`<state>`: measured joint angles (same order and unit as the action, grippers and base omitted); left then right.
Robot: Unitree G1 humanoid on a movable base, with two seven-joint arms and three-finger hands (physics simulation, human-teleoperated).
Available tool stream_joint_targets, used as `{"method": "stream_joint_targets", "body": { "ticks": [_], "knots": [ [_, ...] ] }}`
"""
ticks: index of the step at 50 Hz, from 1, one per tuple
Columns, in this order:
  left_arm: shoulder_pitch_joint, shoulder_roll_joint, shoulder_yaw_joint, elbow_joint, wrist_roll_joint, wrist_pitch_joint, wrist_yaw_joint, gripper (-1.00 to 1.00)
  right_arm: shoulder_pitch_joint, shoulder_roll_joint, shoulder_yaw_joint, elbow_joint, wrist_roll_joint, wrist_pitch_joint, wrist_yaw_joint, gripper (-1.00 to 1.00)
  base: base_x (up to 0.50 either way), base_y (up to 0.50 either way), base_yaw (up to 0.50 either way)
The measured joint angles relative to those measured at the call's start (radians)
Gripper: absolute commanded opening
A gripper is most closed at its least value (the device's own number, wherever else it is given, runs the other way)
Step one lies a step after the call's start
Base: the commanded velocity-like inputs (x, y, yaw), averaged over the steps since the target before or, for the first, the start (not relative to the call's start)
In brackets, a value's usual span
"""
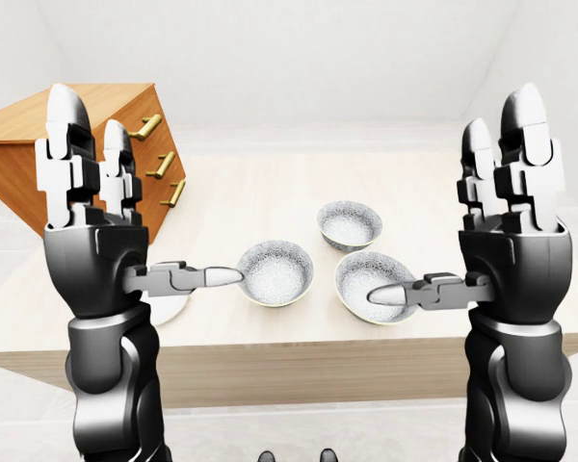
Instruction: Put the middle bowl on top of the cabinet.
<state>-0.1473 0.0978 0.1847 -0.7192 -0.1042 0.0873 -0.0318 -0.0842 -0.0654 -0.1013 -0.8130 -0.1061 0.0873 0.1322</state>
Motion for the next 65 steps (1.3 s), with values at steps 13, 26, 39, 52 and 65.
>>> {"method": "stream_joint_targets", "body": {
  "ticks": [13,26,39,52,65],
  "knots": [
    [-0.009,0.007,0.005,-0.018,-0.007,0.0,0.007,1.0,-0.005,0.0,-0.004,-0.027,-0.002,0.0,0.002,1.0,0.0,0.0,0.0],
    [-0.027,0.015,0.015,-0.032,-0.012,0.0,0.014,1.0,-0.005,-0.001,-0.007,-0.028,0.005,0.0,0.003,1.0,0.0,0.5,0.0],
    [-0.045,0.026,0.025,-0.039,-0.019,0.0,0.018,1.0,-0.013,-0.002,-0.01,-0.035,0.012,0.0,0.004,1.0,0.0,0.5,0.0],
    [-0.056,0.033,0.034,-0.043,-0.032,0.0,0.025,1.0,-0.016,-0.003,-0.015,-0.03,0.016,0.0,-0.002,1.0,0.0,0.5,0.0],
    [-0.061,0.04,0.032,-0.047,-0.03,0.0,0.027,1.0,0.001,-0.001,-0.017,-0.014,0.019,0.0,-0.005,1.0,0.0,0.5,0.0]
  ]
}}
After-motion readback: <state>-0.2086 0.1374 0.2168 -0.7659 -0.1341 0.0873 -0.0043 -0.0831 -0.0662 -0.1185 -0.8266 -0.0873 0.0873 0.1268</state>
